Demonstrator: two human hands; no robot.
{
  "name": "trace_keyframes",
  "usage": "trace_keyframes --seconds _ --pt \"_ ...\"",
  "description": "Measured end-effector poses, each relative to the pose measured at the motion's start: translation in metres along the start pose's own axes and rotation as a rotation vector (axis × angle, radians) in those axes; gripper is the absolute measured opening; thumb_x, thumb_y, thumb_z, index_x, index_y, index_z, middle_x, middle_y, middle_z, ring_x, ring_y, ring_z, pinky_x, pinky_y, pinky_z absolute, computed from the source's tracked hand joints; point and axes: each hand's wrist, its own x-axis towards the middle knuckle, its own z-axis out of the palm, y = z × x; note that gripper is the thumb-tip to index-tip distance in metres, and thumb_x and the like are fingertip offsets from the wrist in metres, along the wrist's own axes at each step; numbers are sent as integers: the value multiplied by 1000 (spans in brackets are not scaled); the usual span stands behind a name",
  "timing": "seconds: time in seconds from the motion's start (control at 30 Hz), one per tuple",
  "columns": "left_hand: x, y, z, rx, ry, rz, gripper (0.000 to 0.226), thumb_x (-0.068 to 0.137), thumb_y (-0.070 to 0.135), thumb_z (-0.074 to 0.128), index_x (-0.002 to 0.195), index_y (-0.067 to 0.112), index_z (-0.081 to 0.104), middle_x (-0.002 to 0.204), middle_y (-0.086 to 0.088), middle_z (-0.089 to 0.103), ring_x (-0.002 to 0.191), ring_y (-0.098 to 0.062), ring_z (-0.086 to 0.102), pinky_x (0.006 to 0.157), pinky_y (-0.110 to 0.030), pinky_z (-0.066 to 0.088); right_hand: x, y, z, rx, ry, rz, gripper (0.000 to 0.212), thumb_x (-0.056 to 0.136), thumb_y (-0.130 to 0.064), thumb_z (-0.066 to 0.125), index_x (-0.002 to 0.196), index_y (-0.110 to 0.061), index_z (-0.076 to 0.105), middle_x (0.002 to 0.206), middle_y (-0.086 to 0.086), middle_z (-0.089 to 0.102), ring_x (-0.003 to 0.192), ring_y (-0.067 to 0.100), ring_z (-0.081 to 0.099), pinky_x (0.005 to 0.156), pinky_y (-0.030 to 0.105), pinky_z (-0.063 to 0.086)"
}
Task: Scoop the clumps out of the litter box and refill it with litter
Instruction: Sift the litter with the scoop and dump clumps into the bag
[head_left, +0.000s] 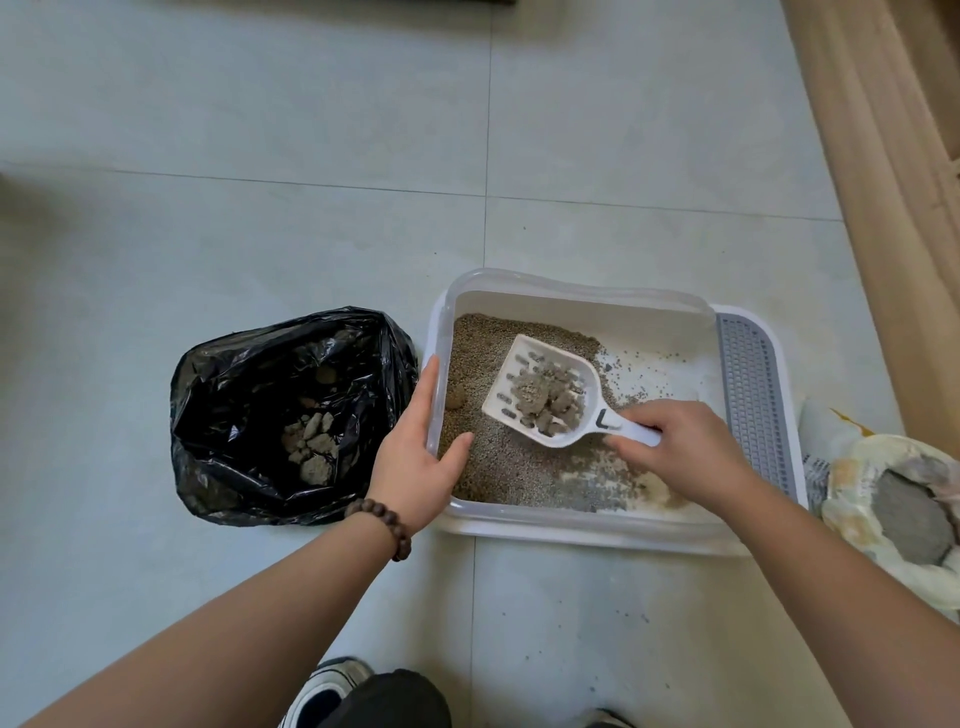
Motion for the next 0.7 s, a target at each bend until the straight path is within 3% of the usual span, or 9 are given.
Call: trace_keyframes --seconds 0.33,0.6,0.67,0.7 --pt "0 1 -1 5 -4 -6 83 89 23 62 150 38 9 148 22 28 134 -3 35 104 -19 27 2 7 4 -43 0 2 7 82 -38 68 89 -36 71 76 -8 65 68 11 58 61 34 46" --pt "-1 1 -1 -5 -17 -15 83 89 24 62 150 41 8 153 16 29 129 -2 42 108 -23 31 19 1 -10 -433 -155 31 12 84 -42 62 78 -33 67 64 -8 62 58 8 55 47 24 35" --pt "-2 2 -1 -8 -22 -20 83 89 25 62 150 42 8 153 16 27 117 2 48 106 -22 32 28 -4 -15 -520 -183 21 12 85 -43 61 82 -32 67 64 -8 61 57 8 55 47 25 39" --pt "-2 2 -1 -12 -21 -20 83 90 25 62 150 41 8 153 16 27 122 1 45 107 -22 31 33 -9 -17 -551 -194 18 15 85 -42 61 83 -29 68 65 -8 61 59 10 56 50 27 44"
